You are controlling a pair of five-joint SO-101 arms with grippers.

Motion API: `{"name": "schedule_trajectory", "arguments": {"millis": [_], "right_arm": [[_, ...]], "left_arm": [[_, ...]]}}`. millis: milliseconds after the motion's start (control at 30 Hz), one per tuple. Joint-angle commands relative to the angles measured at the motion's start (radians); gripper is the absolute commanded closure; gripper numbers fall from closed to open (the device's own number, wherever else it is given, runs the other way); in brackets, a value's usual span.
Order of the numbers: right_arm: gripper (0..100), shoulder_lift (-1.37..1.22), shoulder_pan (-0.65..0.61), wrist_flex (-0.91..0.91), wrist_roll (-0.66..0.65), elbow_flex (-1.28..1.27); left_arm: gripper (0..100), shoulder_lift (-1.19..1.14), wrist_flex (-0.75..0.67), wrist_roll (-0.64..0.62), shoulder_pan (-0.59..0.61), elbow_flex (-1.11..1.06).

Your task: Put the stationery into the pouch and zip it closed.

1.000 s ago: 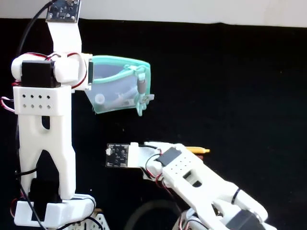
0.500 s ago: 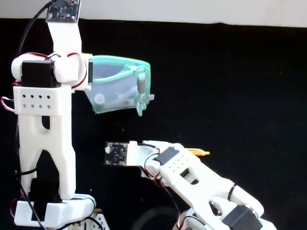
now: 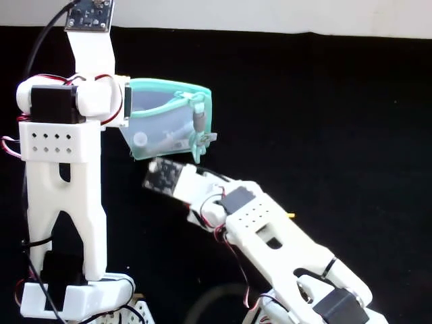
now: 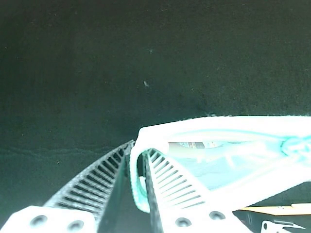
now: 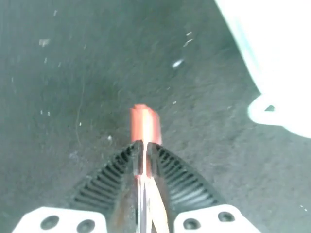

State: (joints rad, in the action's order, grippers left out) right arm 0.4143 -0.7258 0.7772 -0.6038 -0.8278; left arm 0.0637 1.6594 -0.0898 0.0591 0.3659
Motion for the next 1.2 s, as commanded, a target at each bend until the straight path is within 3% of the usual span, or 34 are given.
{"name": "schedule_trajectory", "arguments": {"millis": [0,367,567,867,1167], "right_arm": [[99.1,0.008,0.015,0.054,0.060,0.102],[98.5,0.093,-0.022,0.153,0.087,0.056],[81.0,0.150,-0.131,0.182,0.101,-0.048],[80.5,0.188,-0.257,0.177,0.239,-0.054],[80.4,0.186,-0.268,0.077,0.198,-0.166]], "left_arm": [[99,-0.027,0.000,0.009,0.007,-0.008],[99,-0.030,0.000,0.009,0.007,-0.008],[99,-0.035,0.000,0.009,0.007,-0.008],[99,-0.035,0.000,0.011,0.008,-0.008],[99,-0.035,0.002,0.011,0.008,-0.008]]}}
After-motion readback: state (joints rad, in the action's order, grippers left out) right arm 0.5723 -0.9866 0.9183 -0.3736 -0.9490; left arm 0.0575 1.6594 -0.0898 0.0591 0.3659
